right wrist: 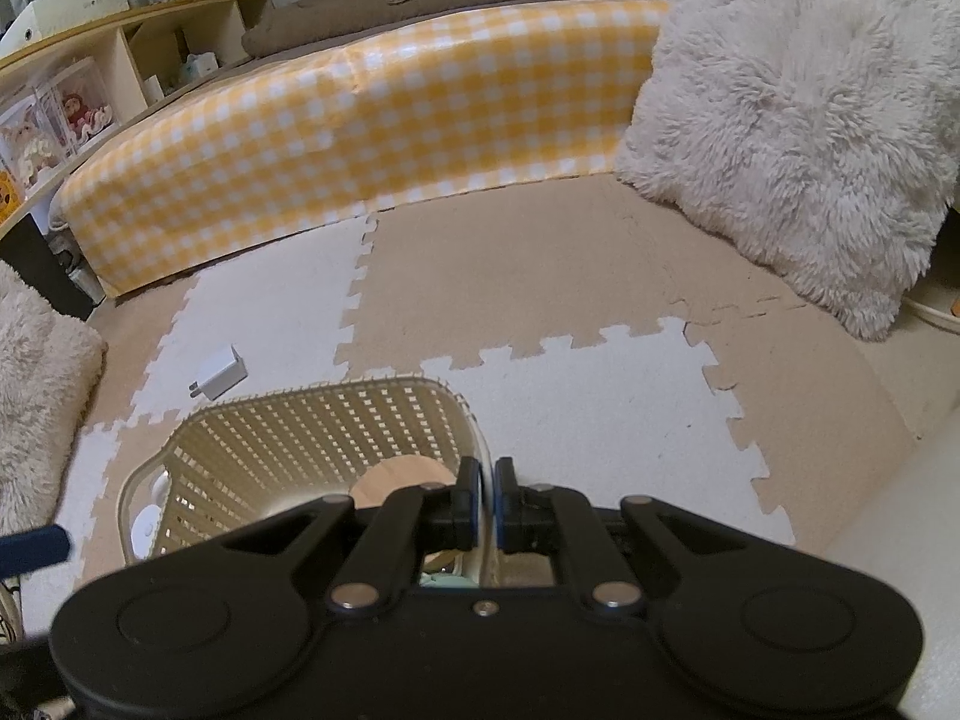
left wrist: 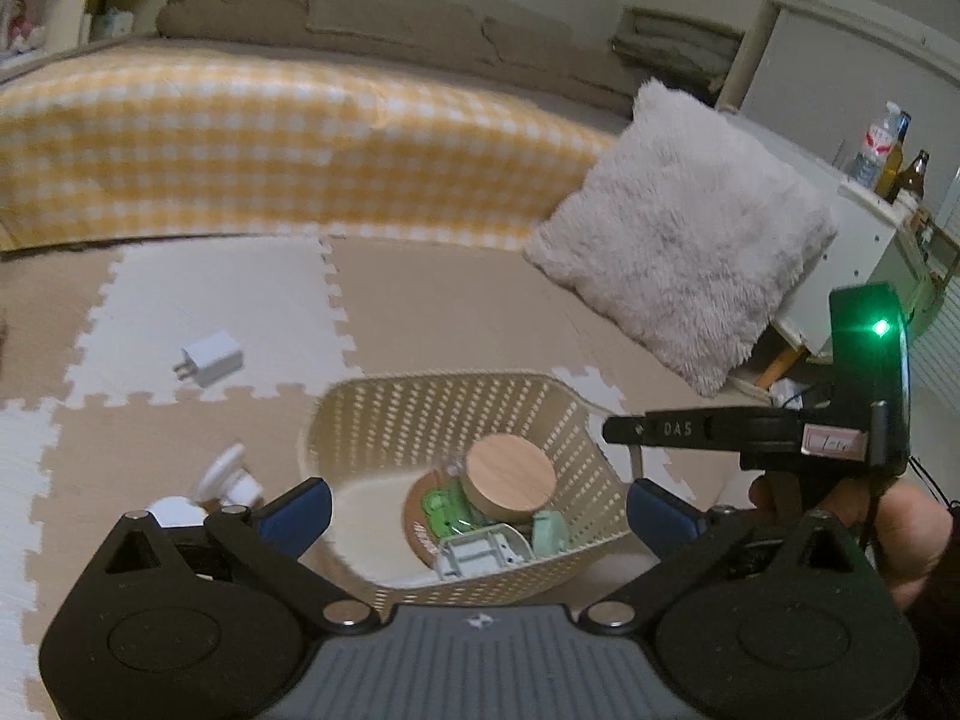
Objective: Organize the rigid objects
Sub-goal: 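Raise the open left tool and move it to the white round tape measure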
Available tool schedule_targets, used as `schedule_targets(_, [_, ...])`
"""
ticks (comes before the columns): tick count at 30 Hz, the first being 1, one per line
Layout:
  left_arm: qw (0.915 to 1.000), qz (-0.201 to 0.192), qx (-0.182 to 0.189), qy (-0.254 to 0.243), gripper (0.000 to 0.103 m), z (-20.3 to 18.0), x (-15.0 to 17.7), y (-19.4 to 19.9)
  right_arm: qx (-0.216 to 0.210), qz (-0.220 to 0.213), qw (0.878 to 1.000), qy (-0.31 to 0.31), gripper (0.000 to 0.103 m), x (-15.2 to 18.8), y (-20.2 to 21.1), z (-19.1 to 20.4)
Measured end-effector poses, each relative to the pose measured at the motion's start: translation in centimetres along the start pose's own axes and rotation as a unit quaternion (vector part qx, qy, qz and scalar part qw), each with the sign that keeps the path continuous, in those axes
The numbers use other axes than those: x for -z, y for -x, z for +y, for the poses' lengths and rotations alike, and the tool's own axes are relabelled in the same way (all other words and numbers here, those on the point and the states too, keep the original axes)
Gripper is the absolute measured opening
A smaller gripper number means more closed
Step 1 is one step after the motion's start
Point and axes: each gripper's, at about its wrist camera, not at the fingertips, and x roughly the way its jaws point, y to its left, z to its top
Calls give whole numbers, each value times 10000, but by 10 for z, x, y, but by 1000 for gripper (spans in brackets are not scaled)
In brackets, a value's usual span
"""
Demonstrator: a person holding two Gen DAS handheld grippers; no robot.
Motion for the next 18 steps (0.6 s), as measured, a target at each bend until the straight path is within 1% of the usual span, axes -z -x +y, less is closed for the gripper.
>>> schedule_targets(4, [9998,-169,-108,42,103,17,2,14,-5,13,10000,-68,5,0,0,-1])
schedule_targets(9, [9983,-312,-486,-34,103,47,10,20,26,44,10000,-55,6,-1,0,0])
schedule_targets(14, [9949,-467,-891,-92,103,76,23,14,38,61,10000,-68,6,-2,-1,0])
schedule_targets(16, [9938,-420,-1030,-54,103,87,29,7,62,62,10000,-26,6,-2,-1,2])
schedule_targets(18, [9934,-345,-1091,26,103,96,35,-1,83,89,9999,4,6,-1,-2,3])
